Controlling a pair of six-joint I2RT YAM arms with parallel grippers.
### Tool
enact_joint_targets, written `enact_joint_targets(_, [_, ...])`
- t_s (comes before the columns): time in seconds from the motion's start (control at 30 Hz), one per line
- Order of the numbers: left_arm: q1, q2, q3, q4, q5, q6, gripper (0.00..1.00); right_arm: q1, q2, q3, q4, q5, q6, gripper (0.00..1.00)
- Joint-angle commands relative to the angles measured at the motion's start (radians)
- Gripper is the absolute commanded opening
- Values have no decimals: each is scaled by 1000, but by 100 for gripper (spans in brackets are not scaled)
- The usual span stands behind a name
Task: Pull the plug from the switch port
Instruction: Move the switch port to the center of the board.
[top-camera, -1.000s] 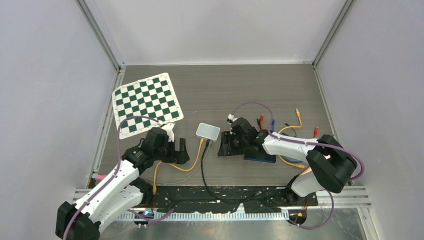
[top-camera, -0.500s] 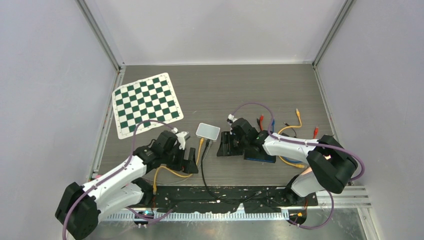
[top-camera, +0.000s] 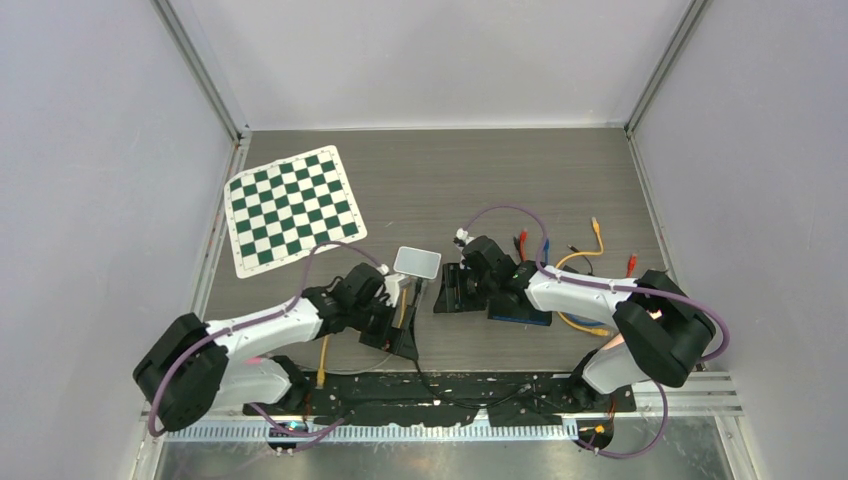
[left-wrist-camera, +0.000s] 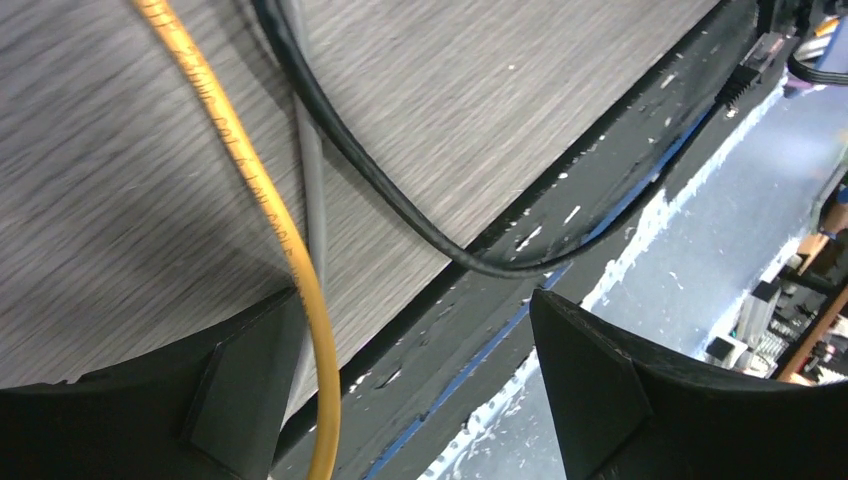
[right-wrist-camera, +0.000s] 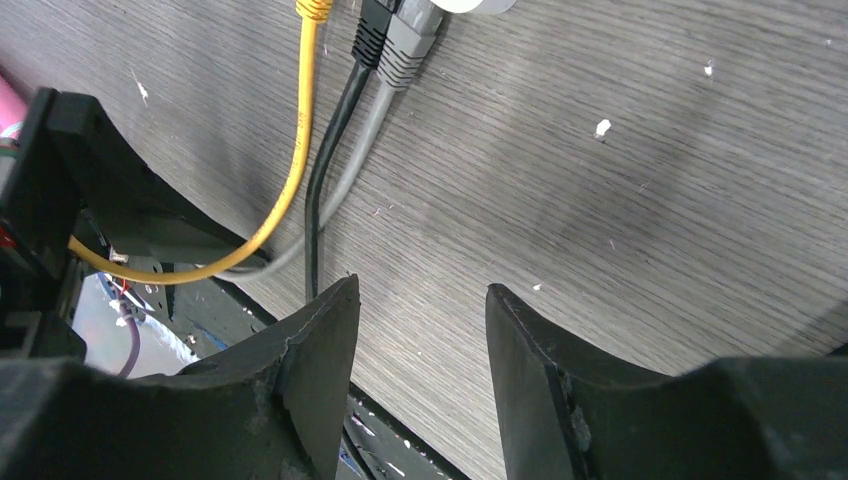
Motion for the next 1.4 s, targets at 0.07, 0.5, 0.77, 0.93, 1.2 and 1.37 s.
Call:
enact_joint_targets(0.07, [-90,110,60,111,43,-59,85,4,-19,22,12,15,-5,56])
enact_joint_targets(0.5, [-206,233,202,279,67,-150,83,1,28,65,-52,97,-53,56])
enact_joint_targets(0.77, [-195,-56,175,-47,-306,-45,95,-17,11,95,-73,162,-51,56])
enact_joint_targets(0.93, [-114,-239,155,-174,-421,24,100,-50,4,129,-76,205,-40,57])
enact_joint_targets(1.2, [164,-236,118,-51,-358,122,100,-162,116,289,-69,158,-124,61])
enact_joint_targets(1.37, [254,19,272,20,-226,177,100,-208,282,467,-102,48,-178,61])
